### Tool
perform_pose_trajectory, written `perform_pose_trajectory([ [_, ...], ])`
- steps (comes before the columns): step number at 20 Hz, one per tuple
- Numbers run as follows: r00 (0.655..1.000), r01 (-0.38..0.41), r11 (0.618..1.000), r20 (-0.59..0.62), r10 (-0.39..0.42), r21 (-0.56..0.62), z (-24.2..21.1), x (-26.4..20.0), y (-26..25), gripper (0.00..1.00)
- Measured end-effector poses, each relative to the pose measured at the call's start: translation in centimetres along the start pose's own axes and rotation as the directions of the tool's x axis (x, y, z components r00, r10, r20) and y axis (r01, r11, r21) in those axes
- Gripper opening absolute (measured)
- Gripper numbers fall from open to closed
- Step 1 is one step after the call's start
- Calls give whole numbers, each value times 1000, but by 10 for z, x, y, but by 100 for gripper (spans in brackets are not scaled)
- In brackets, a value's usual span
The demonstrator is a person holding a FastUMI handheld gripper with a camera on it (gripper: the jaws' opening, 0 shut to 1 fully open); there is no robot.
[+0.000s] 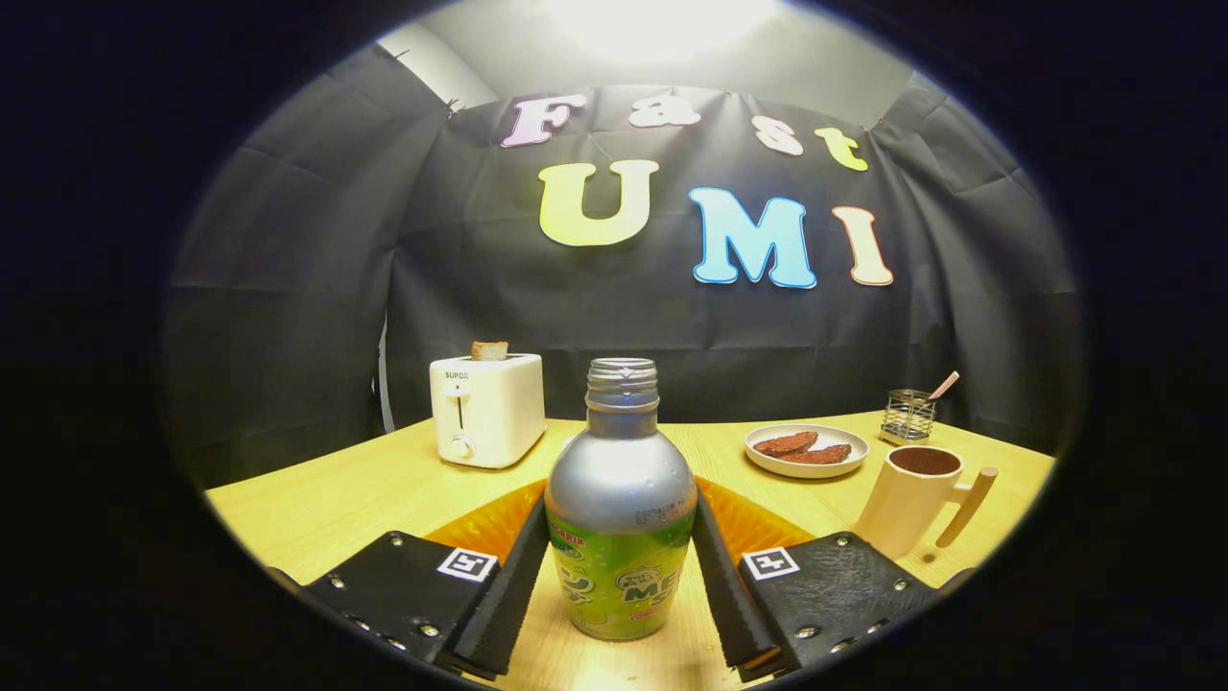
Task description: Take the bottle from table, then pour the juice into the cup, finally place the bottle on the coaster
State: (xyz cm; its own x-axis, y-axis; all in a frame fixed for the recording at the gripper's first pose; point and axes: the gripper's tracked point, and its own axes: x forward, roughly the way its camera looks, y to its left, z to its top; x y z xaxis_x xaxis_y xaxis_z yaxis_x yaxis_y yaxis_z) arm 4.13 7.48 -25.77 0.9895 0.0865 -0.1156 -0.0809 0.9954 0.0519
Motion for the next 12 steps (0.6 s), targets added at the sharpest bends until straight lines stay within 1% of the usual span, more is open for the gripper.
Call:
perform_pose_trajectory([
  [3,1000,19,1000,15,-19,8,10,-5,-6,77],
  [7,998,40,997,36,-43,67,28,-6,-21,77],
  [12,997,49,975,50,-61,218,40,-2,-46,77],
])
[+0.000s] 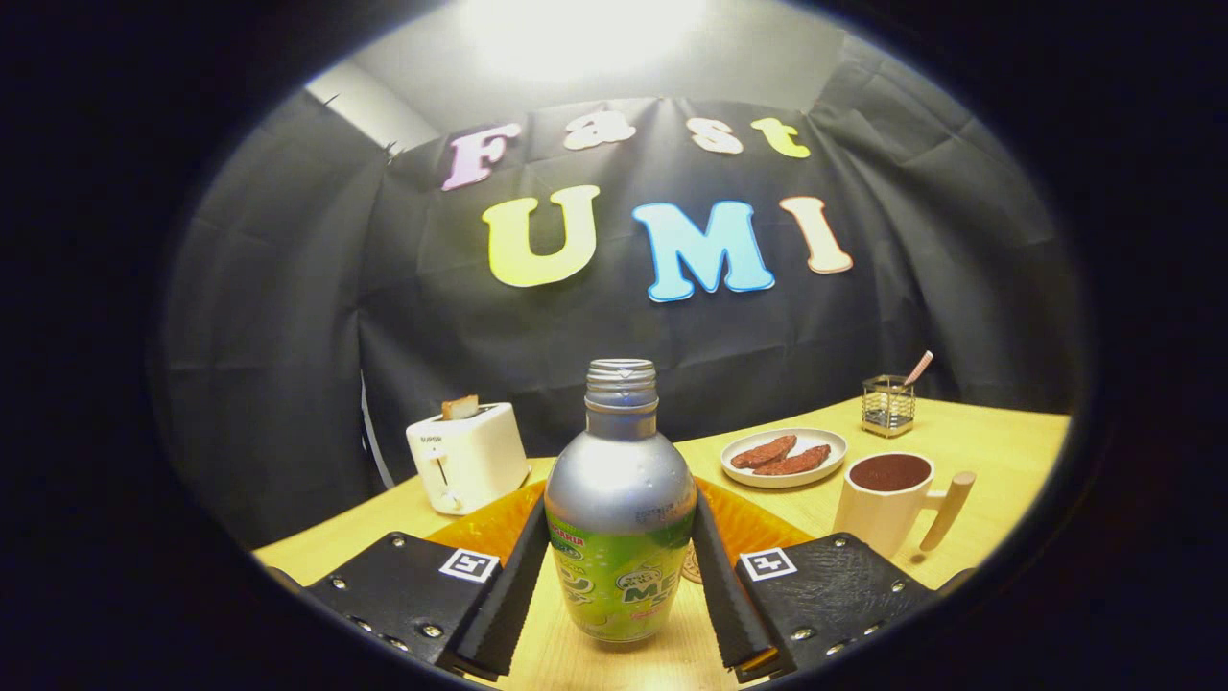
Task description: Take the bottle from table, then pour the juice into the cup, finally place the bottle on the coaster
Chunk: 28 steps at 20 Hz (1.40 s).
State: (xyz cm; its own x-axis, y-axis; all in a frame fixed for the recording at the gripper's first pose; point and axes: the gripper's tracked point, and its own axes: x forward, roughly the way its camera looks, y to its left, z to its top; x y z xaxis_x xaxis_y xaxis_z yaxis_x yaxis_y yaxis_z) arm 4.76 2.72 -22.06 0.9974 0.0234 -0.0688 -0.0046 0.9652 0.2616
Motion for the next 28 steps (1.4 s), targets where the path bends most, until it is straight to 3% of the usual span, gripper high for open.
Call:
perform_pose_trajectory([
  [5,1000,10,993,7,-11,116,13,9,-18,77],
  [11,999,10,944,46,-27,331,33,22,-44,77],
  [13,998,21,907,39,-41,420,33,27,-53,77],
  [17,998,25,795,29,-53,606,33,35,-58,76],
  [28,996,65,627,-17,-83,777,26,45,-69,76],
])
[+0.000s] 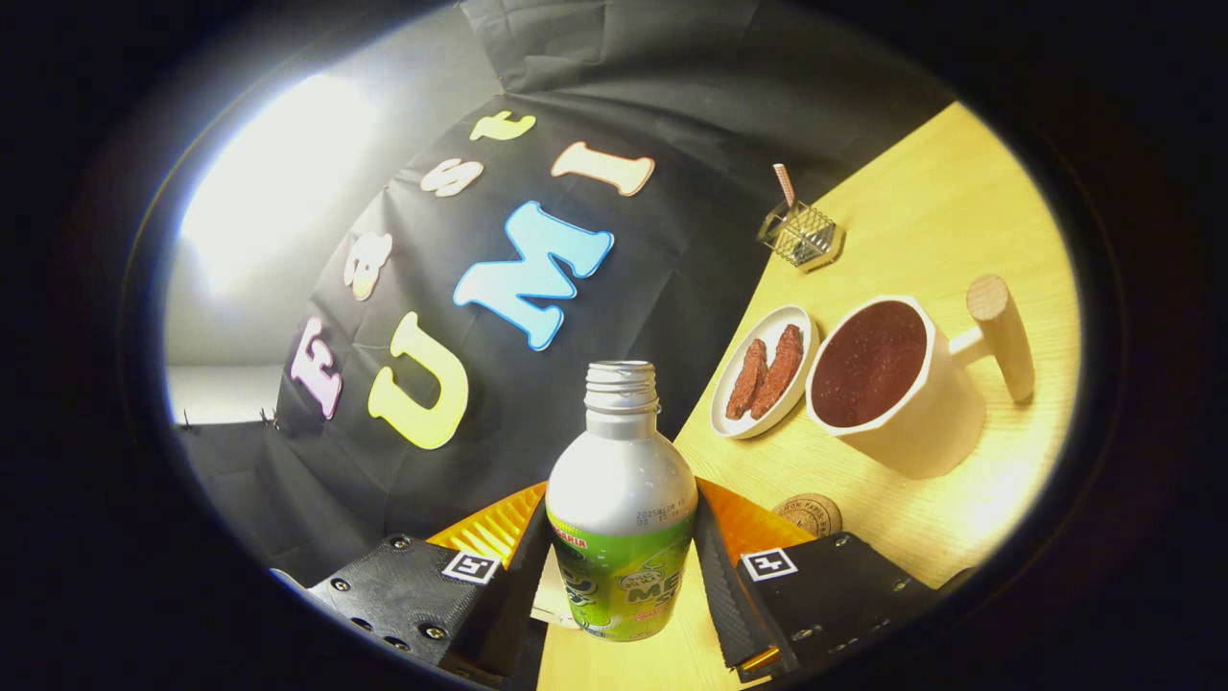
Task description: Take the bottle from table, then pour the juice into the cup, finally place the bottle on the coaster
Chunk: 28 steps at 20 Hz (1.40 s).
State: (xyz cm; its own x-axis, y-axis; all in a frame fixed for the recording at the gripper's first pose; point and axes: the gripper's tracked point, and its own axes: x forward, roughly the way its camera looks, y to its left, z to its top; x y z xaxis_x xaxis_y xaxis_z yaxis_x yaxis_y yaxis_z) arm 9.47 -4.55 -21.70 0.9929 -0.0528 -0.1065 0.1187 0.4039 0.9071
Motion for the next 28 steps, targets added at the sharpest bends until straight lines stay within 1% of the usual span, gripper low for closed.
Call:
perform_pose_trajectory([
  [6,1000,14,986,14,-17,167,5,6,-8,76],
  [15,998,35,954,33,-47,298,11,7,-14,76],
  [20,998,42,918,28,-58,394,6,11,-11,76],
  [28,998,11,854,51,-44,520,8,11,-5,76],
])
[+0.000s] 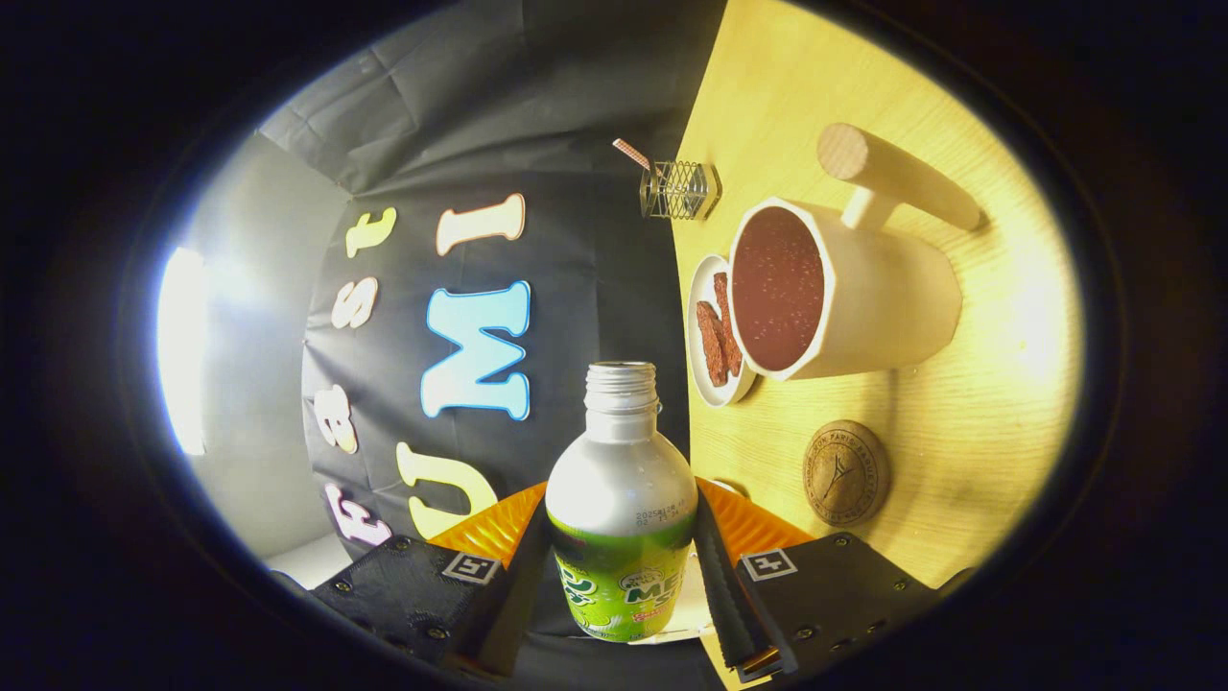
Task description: Take the bottle from table, then pour the juice into the cup, finally place the bottle on the coaster
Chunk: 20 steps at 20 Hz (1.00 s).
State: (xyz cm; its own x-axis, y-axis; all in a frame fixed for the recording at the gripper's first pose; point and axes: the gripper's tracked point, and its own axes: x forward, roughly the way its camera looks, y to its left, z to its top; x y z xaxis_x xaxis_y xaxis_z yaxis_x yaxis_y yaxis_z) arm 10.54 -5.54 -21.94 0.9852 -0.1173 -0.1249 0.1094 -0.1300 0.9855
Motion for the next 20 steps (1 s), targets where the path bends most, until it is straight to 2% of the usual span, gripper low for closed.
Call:
perform_pose_trajectory([
  [11,1000,-21,986,13,19,167,-2,-1,7,76],
  [20,999,-50,978,4,50,203,-6,2,15,76],
])
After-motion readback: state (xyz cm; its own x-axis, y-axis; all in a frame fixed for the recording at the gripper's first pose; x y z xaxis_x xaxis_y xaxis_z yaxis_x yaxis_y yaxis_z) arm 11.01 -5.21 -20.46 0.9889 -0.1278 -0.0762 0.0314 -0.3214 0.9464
